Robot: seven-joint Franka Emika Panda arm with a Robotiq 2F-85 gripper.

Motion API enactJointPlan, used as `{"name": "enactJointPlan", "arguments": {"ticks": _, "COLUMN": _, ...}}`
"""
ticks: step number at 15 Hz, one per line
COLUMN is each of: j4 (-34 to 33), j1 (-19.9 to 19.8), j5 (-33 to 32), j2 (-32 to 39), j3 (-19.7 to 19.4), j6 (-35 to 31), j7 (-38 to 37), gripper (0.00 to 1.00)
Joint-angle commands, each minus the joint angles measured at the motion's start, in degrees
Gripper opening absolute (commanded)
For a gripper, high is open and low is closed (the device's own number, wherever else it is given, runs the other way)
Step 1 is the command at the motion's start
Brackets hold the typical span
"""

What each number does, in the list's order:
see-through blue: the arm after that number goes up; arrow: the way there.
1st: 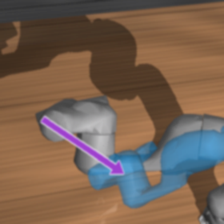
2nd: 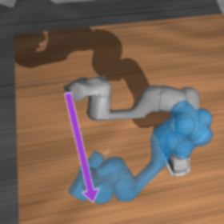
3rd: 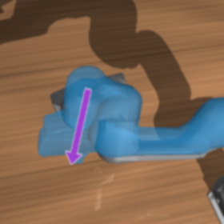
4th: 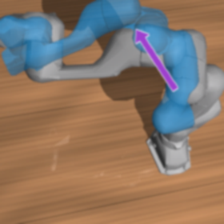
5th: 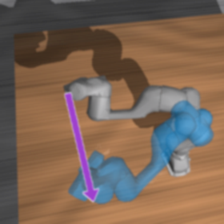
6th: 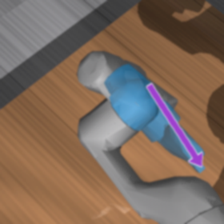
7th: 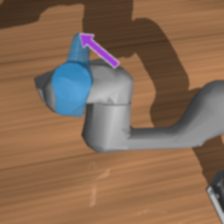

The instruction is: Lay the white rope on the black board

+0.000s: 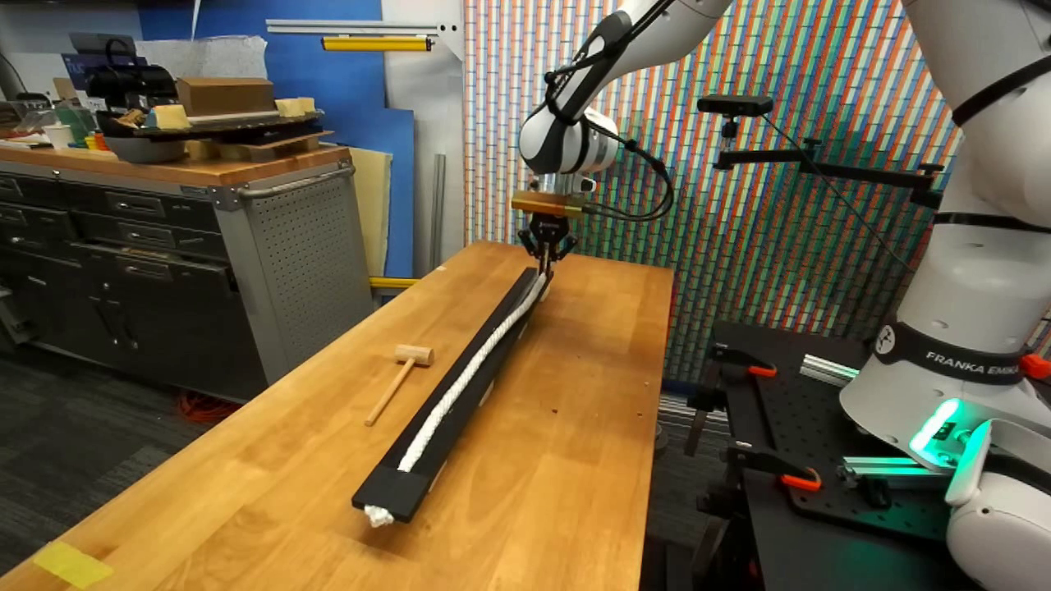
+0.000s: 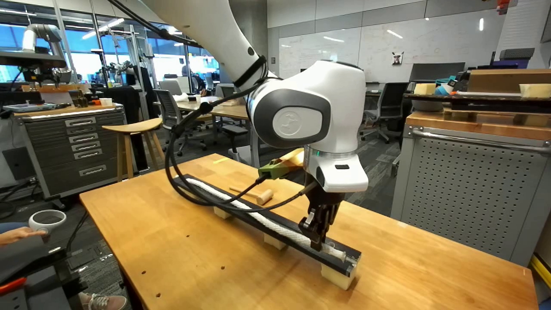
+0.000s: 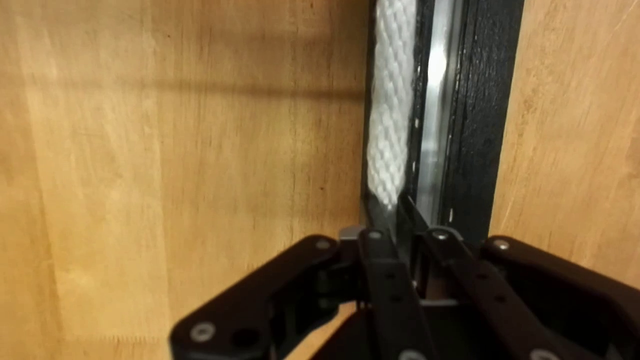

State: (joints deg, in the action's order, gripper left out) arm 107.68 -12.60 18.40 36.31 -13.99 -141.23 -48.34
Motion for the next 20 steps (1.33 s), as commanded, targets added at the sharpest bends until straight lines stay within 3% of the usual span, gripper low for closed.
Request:
{"name": "enactJointPlan", "arguments": {"ticks": 1, "j4": -2.23, "j1": -0.17, "j5": 0.71, "j2": 1.68, "j3": -0.65, "j6": -1.02, "j7": -2.34, "gripper": 0.03}}
{"name": "enactJointPlan", "arguments": {"ticks": 20, "j4": -11.04, "j1": 1.32, "j5": -2.16, "j2": 8.53, "j3": -0.11, "j6": -0.92, "j7": -4.37, "gripper": 0.03}}
